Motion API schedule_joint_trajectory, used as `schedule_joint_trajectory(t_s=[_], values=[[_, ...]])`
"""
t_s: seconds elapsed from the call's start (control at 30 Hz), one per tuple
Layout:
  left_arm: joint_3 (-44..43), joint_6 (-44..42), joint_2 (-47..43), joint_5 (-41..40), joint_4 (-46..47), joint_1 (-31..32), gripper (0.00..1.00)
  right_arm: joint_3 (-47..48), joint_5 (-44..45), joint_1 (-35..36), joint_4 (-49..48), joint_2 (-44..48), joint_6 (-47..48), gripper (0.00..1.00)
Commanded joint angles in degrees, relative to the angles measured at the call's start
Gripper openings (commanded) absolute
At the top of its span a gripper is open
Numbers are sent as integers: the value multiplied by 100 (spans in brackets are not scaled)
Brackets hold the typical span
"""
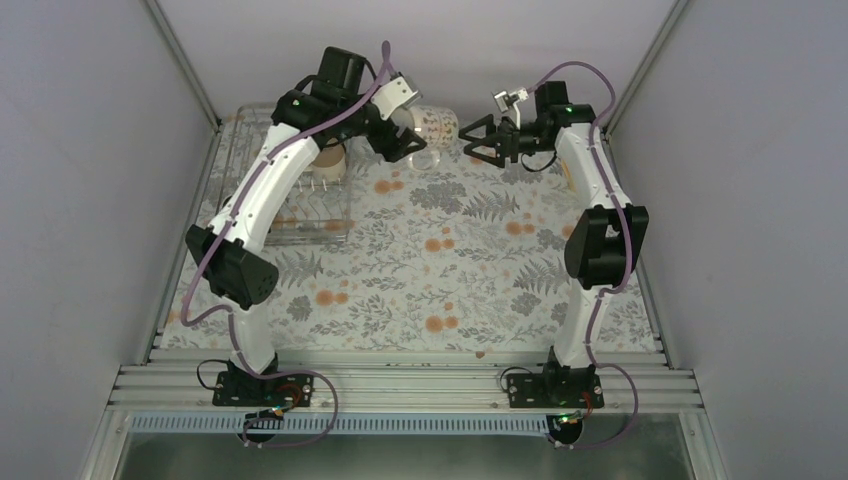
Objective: Unload the cups from the dish rack
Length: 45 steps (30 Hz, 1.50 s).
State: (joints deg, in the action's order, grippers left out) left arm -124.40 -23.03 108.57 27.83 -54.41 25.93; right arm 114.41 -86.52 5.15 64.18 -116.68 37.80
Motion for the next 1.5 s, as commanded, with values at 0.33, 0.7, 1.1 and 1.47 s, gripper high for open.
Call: schedule_joint_trajectory(t_s=[0.33, 0.7, 1.1, 1.47], values=[[-1140, 134, 737, 504, 676, 570, 18, 51, -1254, -77, -459, 30, -492, 99], [-1459, -15, 1292, 766, 481, 605, 27, -1122, -1496, -115, -2974, 1014, -2930, 58], [-1203, -182, 1496, 651, 382, 691, 31, -1360, -1491, -103, -2524, 1517, -2589, 3], [-1164, -419, 1647, -322, 274, 648, 76, -1778, -1295, -312, -3345, 2097, -3482, 3]])
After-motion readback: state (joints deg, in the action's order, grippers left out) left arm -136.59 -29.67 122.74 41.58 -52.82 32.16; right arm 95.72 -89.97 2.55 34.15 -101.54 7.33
